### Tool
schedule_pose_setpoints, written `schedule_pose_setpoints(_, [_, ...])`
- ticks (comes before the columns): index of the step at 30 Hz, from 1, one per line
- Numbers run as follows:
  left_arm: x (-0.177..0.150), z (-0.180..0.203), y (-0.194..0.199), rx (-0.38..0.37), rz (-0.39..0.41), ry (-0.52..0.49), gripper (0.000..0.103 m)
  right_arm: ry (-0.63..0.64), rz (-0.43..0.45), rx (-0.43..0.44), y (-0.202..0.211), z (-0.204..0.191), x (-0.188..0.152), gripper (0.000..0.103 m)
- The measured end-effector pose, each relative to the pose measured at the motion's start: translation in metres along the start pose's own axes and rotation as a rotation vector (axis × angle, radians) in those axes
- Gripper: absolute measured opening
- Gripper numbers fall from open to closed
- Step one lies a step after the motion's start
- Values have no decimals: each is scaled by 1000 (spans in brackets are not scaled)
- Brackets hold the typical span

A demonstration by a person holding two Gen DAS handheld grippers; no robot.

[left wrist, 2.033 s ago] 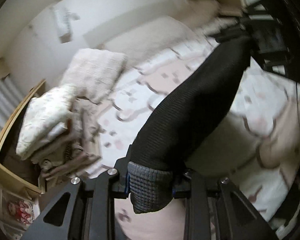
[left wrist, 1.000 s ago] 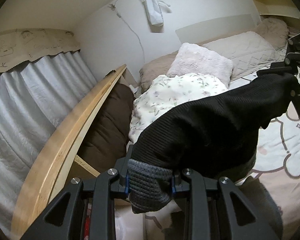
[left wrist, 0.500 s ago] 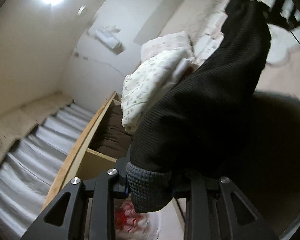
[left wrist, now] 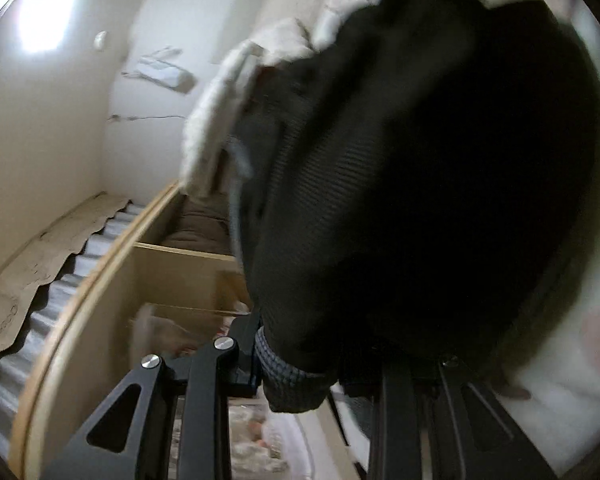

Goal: Fold clothes

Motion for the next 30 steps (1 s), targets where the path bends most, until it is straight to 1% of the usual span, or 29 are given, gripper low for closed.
schedule_pose_setpoints(3, [-5,-2,-7,-30,1,4,31,20,-18,30,-4,-7,-2,10])
schedule_pose_setpoints(4, [-6,-7,-9,-54,-8,18,34,18,-23,43,-4,-8,-4,10])
schedule_pose_setpoints(5, [-6,-12,-10,-82,-19,34,42,15,-28,56,-4,-8,-5,10])
schedule_pose_setpoints(6, [-7,-17,-11,-106,-33,51,48,6,-29,66,-5,-7,-6,10])
schedule_pose_setpoints(8, [-11,-32,-14,-172,-81,95,67,-33,-30,89,-6,-4,-6,10])
schedule_pose_setpoints(9, [-13,-41,-16,-220,-112,123,70,-56,-32,103,-7,-1,-6,10])
schedule_pose_setpoints(10, [-17,-51,-20,-293,-155,169,72,-84,-39,129,-7,2,-5,10])
schedule_pose_setpoints(11, [-21,-62,-23,-370,-200,219,73,-113,-45,156,-8,4,-4,11])
schedule_pose_setpoints(12, [-25,-73,-26,-448,-245,269,73,-142,-52,182,-8,7,-4,14])
schedule_pose_setpoints(13, [-29,-85,-26,-522,-270,337,73,-175,-58,216,-8,11,-4,17])
schedule_pose_setpoints(14, [-32,-97,-25,-595,-290,410,73,-215,-63,260,-7,15,-5,31])
schedule_pose_setpoints(15, [-33,-108,-22,-648,-289,477,73,-260,-62,304,-5,20,-8,58])
schedule_pose_setpoints(16, [-30,-120,-20,-692,-276,542,73,-306,-60,348,-2,26,-10,69])
schedule_pose_setpoints(17, [-25,-132,-19,-731,-260,607,73,-349,-41,383,2,33,-14,74])
schedule_pose_setpoints(18, [-17,-145,-19,-778,-239,677,73,-387,-19,418,7,39,-17,74])
schedule_pose_setpoints(19, [-10,-153,-20,-811,-220,727,73,-418,-5,461,11,46,-20,74])
schedule_pose_setpoints(21, [13,-159,-26,-883,-193,814,73,-521,32,570,19,64,-27,74])
schedule_pose_setpoints(23, [39,-163,-38,-952,-182,888,73,-627,58,625,21,83,-35,74])
schedule_pose_setpoints(26, [80,-162,-73,-1043,-200,966,73,-755,61,640,14,107,-47,74])
schedule_pose_setpoints(28, [97,-159,-101,-1039,-247,987,73,-815,45,644,6,117,-54,74])
schedule_pose_setpoints(30, [105,-152,-127,-1031,-306,999,73,-857,34,655,0,123,-59,74])
Point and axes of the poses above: each gripper's, at about its wrist camera, not at the fingertips, and y roughly against the way its jaws point, z to its right, x to its top, the point moved 2 cm from there along -y, roughly the way its jaws point, and after that the axes turned 12 degrees about -z, right-handed, at the moved point
